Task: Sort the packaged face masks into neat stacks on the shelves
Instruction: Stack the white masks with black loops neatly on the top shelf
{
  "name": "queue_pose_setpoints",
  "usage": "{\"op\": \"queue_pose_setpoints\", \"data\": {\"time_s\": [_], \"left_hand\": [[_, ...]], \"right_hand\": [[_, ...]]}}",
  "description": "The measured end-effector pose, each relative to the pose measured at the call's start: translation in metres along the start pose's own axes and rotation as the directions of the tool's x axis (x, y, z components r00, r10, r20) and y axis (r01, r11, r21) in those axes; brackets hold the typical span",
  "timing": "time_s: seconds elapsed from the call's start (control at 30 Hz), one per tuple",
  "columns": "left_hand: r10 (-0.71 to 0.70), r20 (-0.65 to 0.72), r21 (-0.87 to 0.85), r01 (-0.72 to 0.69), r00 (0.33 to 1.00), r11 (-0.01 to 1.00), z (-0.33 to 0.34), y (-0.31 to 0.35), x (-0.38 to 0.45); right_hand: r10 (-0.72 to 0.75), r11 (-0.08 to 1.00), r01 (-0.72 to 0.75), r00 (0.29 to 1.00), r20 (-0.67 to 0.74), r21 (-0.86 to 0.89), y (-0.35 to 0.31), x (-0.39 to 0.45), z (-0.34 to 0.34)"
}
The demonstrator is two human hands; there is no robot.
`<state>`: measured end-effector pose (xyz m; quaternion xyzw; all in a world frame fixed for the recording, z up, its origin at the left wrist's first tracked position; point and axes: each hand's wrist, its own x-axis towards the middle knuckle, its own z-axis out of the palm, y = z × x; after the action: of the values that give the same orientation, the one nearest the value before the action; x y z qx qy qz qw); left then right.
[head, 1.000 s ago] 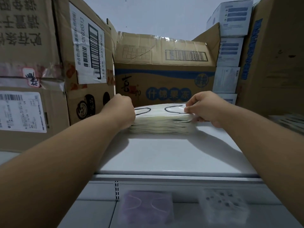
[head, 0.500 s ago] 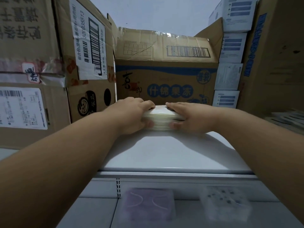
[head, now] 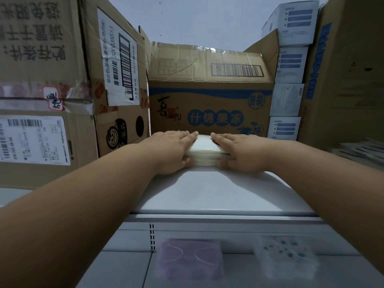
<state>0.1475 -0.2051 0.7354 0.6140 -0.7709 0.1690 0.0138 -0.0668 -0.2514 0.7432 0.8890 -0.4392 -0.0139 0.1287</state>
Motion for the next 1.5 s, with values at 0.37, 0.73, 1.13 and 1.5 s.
{"op": "queue_pose_setpoints", "data": {"time_s": [0.37, 0.73, 1.13, 1.5], "left_hand": [[0.081, -0.168, 0.112, -0.063, 0.982, 0.992, -0.006, 0.004, -0.004], [0.066, -0.151, 0.149, -0.043, 0.986, 0.988, 0.004, 0.010, 0.002], [0.031, -0.134, 0.162, -0.009, 0.990, 0.987, 0.005, 0.015, 0.006], [-0.094, 0.025, -0.033, 0.094, 0.995, 0.995, -0.015, -0.006, -0.001]], "right_hand": [[0.122, 0.904, -0.126, 0.992, 0.036, 0.409, -0.002, 0.022, -0.043], [0.235, 0.806, -0.314, 0.948, 0.215, 0.502, -0.013, 0.078, -0.040], [0.142, 0.866, -0.148, 0.989, 0.049, 0.478, -0.007, 0.075, -0.030], [-0.030, 0.950, 0.005, 0.997, 0.075, 0.312, 0.024, 0.015, -0.045]]}}
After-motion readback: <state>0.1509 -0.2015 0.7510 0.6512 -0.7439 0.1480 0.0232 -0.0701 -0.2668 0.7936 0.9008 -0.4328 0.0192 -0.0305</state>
